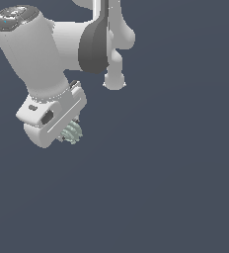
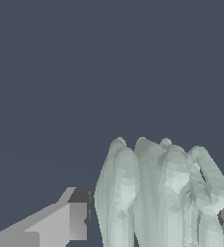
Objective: Pick up the object and move it to a goal position.
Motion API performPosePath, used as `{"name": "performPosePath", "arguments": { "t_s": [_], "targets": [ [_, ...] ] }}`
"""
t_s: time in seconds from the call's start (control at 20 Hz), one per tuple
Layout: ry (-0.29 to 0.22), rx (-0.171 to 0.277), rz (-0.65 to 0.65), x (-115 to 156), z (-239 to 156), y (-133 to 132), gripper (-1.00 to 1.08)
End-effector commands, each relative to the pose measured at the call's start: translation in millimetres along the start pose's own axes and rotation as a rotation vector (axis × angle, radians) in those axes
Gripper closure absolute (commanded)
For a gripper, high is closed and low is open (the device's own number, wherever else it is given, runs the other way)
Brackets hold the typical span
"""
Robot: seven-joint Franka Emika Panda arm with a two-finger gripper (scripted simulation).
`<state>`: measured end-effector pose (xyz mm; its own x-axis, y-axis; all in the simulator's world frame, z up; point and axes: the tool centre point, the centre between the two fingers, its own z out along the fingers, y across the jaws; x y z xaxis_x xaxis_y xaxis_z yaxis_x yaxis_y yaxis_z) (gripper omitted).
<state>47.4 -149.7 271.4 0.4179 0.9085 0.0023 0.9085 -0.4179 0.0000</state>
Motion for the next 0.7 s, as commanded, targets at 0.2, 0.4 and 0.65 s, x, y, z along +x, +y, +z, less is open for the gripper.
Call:
{"name": "performPosePath", "arguments": {
  "t_s": [0.2, 0.4, 0.65],
  "targets": [
    [-0.001, 0.001, 0.0, -21.8, -31.4, 26.5, 1.08],
    [-0.001, 0.0, 0.0, -32.7, -47.1, 40.2, 1.08],
    [-0.002, 0.0, 0.0, -43.9, -63.3, 54.8, 1.08]
  ]
}}
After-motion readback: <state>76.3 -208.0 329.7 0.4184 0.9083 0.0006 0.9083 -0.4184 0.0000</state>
